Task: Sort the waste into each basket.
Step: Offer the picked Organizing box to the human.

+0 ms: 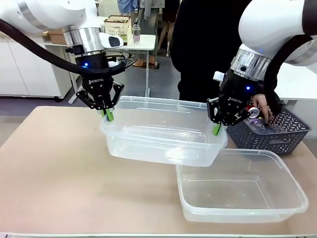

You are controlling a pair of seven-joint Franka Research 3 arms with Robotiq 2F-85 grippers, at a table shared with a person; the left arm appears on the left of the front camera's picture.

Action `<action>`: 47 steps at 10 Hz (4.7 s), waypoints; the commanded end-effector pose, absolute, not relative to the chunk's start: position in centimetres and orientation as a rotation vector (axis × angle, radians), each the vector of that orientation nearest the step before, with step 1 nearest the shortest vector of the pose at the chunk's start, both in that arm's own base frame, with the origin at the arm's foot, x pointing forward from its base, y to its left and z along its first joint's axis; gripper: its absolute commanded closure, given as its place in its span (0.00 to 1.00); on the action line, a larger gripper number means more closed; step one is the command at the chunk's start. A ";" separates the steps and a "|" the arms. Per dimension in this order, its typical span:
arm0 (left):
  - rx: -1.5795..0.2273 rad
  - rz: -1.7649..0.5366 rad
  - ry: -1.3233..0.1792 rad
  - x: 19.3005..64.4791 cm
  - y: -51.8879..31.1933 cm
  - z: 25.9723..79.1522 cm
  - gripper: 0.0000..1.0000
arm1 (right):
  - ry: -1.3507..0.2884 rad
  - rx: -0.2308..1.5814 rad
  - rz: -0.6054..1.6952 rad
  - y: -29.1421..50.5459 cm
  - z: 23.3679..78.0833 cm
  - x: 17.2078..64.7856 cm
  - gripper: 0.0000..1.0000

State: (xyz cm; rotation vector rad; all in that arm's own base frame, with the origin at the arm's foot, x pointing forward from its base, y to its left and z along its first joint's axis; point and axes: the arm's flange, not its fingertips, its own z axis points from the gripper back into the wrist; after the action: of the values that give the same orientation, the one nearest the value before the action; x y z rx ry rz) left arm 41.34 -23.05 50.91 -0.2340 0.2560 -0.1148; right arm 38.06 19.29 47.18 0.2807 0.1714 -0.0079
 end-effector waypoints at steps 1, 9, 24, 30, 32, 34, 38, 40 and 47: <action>-0.244 -0.116 0.250 41.3 -23.1 51.3 0.91 | 0.166 0.283 0.020 19.2 47.3 38.0 0.94; -0.244 -0.116 0.250 41.3 -23.1 51.3 0.91 | 0.166 0.283 0.020 19.2 47.3 38.0 0.94; -0.244 -0.116 0.250 41.3 -23.1 51.3 0.91 | 0.166 0.283 0.020 19.2 47.3 38.0 0.94; -0.244 -0.116 0.250 41.3 -23.1 51.3 0.91 | 0.166 0.283 0.020 19.2 47.3 38.0 0.94; -0.244 -0.116 0.250 41.3 -23.1 51.3 0.91 | 0.166 0.283 0.020 19.2 47.3 38.0 0.94; -0.244 -0.116 0.250 41.3 -23.1 51.3 0.91 | 0.166 0.283 0.020 19.2 47.3 38.0 0.94; -0.244 -0.116 0.250 41.3 -23.1 51.3 0.91 | 0.166 0.283 0.020 19.2 47.3 38.0 0.94; -0.244 -0.116 0.250 41.3 -23.1 51.3 0.91 | 0.166 0.283 0.020 19.2 47.3 38.0 0.94; -0.244 -0.116 0.250 41.3 -23.1 51.3 0.91 | 0.166 0.283 0.020 19.2 47.3 38.0 0.94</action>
State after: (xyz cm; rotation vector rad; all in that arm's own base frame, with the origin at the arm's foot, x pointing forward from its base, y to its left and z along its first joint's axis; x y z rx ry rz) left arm 41.34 -23.06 50.92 -0.2339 0.2565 -0.1149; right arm 38.06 19.29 47.19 0.2808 0.1712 -0.0077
